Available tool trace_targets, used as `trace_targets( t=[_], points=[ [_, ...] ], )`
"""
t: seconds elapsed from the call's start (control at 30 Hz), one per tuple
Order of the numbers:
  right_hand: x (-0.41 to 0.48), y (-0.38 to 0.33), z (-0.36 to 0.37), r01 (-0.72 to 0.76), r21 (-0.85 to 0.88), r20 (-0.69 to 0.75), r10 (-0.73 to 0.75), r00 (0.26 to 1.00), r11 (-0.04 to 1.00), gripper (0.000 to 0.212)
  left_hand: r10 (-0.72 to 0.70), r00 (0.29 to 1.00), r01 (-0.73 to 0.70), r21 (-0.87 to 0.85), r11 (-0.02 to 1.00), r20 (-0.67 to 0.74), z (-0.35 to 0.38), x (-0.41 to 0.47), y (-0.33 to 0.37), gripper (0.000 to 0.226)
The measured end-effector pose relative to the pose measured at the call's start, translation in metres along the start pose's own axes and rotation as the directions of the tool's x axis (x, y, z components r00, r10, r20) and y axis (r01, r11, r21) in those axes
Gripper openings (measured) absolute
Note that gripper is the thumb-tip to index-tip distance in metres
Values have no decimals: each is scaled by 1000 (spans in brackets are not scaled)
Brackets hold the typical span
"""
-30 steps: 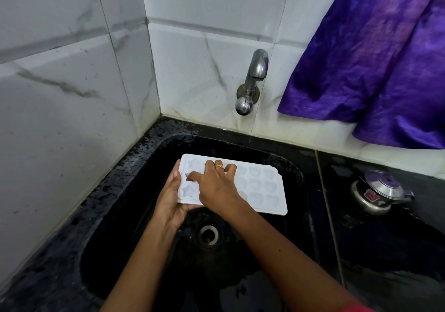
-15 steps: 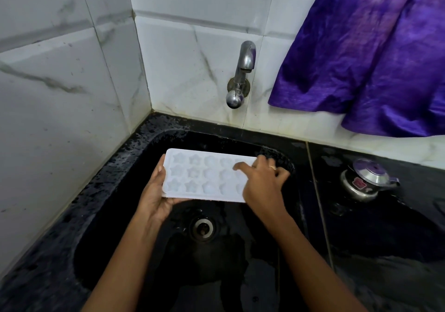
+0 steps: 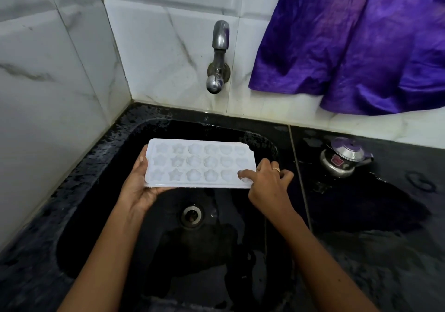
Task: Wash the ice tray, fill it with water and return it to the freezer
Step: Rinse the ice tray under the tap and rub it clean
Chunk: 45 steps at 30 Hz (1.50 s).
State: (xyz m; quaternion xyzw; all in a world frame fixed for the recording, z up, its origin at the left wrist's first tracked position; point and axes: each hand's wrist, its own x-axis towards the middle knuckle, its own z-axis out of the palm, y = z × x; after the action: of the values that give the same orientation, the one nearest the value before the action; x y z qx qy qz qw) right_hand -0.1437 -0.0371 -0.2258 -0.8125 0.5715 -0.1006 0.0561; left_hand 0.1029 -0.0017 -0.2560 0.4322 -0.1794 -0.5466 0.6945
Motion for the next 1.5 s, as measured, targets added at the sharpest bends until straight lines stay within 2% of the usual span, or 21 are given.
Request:
trace_targets(
  t=[0.13, 0.63, 0.77, 0.9, 1.2, 1.37, 1.5],
  points=[
    [-3, 5, 0, -3, -11, -2, 3, 1000, 1000, 53, 7, 1000, -7, -9, 1000, -3, 0, -2, -3, 22],
    [-3, 13, 4, 40, 7, 2, -40, 999, 999, 64, 34, 999, -34, 3, 999, -30, 12, -4, 1, 29],
    [-5, 13, 0, 26, 30, -41, -25, 999, 999, 63, 29, 999, -29, 27, 999, -26, 12, -6, 1, 32],
    [-3, 8, -3, 102, 68, -106, -94, 990, 993, 66, 40, 999, -39, 24, 999, -27, 13, -4, 0, 31],
    [6, -2, -3, 166, 55, 36, -168, 985, 985, 59, 43, 998, -42, 12, 999, -36, 20, -8, 0, 21],
    [6, -2, -4, 183, 32, 45, -185, 982, 982, 60, 38, 997, -38, 5, 999, -60, 19, -8, -1, 20],
    [6, -1, -6, 179, 6, 27, -179, 983, 984, 60, 32, 998, -31, 15, 999, -54, 17, -8, -2, 34]
  ],
)
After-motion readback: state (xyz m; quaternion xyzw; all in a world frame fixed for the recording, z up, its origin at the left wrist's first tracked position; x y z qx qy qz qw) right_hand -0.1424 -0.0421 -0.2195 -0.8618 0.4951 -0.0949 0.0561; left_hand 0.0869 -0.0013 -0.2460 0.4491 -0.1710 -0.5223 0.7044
